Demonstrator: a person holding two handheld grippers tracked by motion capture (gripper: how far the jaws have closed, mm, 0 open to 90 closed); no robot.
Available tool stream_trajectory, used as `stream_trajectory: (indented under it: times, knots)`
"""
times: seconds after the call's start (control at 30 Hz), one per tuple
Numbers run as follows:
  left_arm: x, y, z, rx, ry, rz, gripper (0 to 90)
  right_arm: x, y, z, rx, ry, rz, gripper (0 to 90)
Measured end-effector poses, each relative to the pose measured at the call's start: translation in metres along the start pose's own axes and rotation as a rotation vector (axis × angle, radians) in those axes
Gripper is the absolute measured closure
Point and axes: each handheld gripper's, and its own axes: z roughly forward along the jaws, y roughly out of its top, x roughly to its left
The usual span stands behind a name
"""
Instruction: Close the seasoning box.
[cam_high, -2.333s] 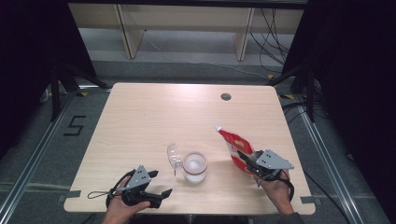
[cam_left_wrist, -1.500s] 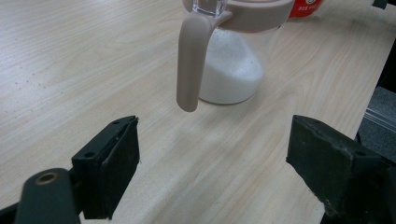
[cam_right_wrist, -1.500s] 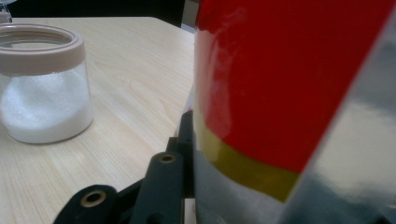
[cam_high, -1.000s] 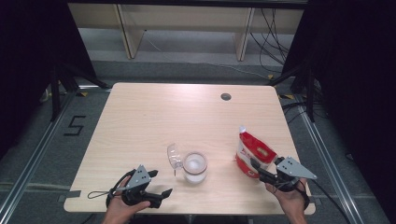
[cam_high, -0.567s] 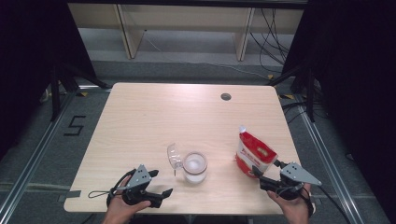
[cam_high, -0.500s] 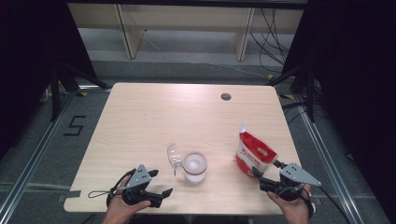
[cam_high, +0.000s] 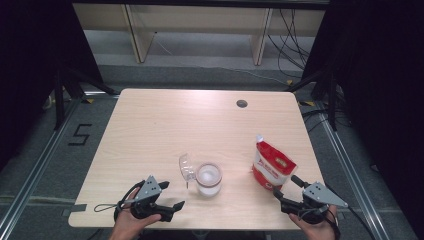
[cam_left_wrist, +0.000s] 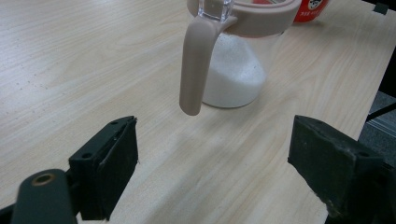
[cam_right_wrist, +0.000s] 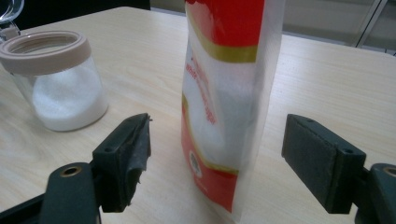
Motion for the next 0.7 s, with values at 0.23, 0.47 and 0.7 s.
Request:
stream_trajectory:
  times: [0.23, 0.47, 0.7]
  knots:
    - [-0.0006, 0.0001, -0.0002, 0.002, -0.004, -0.002, 15.5, 0.0055, -0.0033, -0.0036, 0.027, 0.002, 0.0, 23.5]
    - [0.0006, 0.0017, -0.0008, -0.004, -0.002, 0.022, 15.5, 0.0051, -0.0043, -0.0027, 0.044, 0.01, -0.036, 23.0]
    - [-0.0005, 0.0009, -0.0003, -0.002, 0.0, 0.0, 15.5, 0.0066, -0.0049, -0.0031, 0.057, 0.006, -0.014, 23.1]
